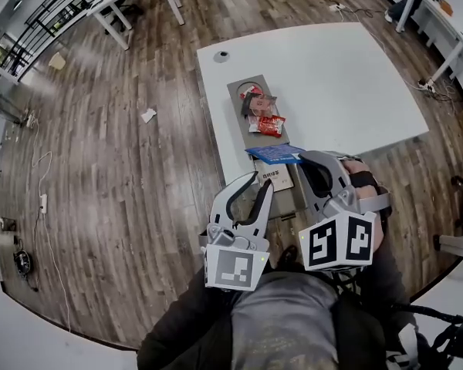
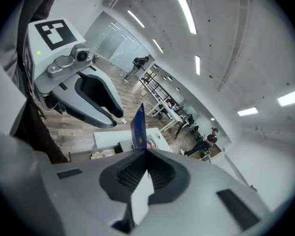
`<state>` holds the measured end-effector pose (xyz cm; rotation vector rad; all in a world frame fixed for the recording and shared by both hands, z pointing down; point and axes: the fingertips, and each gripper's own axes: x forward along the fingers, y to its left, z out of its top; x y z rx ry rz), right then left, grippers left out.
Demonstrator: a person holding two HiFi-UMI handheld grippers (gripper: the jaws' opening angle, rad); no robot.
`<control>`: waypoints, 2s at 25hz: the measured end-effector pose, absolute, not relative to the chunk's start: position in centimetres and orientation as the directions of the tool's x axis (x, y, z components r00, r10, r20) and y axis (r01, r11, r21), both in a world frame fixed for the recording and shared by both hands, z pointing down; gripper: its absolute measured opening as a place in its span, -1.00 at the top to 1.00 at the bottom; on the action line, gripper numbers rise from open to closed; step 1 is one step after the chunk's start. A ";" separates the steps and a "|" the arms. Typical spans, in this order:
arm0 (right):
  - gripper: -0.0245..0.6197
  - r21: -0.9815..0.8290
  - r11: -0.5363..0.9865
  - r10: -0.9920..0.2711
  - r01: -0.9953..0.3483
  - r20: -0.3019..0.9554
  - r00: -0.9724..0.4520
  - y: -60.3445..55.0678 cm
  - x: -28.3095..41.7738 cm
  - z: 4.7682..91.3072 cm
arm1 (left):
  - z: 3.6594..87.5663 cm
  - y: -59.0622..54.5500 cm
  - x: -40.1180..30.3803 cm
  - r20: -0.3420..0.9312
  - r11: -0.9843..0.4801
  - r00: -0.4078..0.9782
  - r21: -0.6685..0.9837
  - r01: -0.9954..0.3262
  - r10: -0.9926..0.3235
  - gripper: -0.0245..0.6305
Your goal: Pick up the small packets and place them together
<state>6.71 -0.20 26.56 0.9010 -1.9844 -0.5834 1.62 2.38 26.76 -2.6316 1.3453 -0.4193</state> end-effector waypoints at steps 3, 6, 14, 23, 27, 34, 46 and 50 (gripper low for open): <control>0.90 0.669 0.643 -0.764 -0.373 0.523 -0.378 -0.8 6.4 27.2 | 27.2 2.0 1.2 0.183 -0.578 0.548 -0.241 -0.780 -0.816 0.70; 0.90 0.662 0.649 -0.759 -0.375 0.531 -0.376 -2.6 6.0 27.5 | 27.6 0.6 0.4 0.190 -0.570 0.539 -0.212 -0.794 -0.821 0.70; 0.90 0.705 0.607 -0.793 -0.367 0.509 -0.334 -11.8 3.8 26.7 | 26.6 -5.5 -3.2 0.166 -0.540 0.515 -0.198 -0.818 -0.841 0.70; 0.90 0.733 0.592 -0.805 -0.333 0.560 -0.197 -20.2 3.2 31.1 | 27.5 -10.0 -7.6 0.197 -0.512 0.485 -0.112 -0.852 -0.852 0.70; 0.90 0.700 0.660 -0.751 -0.273 0.630 -0.197 -19.4 2.5 34.3 | 29.5 -10.5 -7.9 0.243 -0.504 0.475 -0.077 -0.860 -0.846 0.70; 0.89 0.610 0.756 -0.653 -0.237 0.727 -0.211 -17.0 2.7 37.2 | 30.6 -10.7 -7.1 0.273 -0.518 0.488 -0.045 -0.854 -0.829 0.70; 0.32 0.436 0.878 -0.476 -0.195 0.834 -0.278 -13.3 2.4 39.3 | 30.4 -9.7 -6.1 0.268 -0.531 0.503 -0.038 -0.847 -0.822 0.70; 0.32 0.428 0.881 -0.470 -0.199 0.836 -0.283 -12.0 2.8 38.8 | 29.8 -8.9 -5.4 0.260 -0.539 0.512 -0.042 -0.841 -0.819 0.70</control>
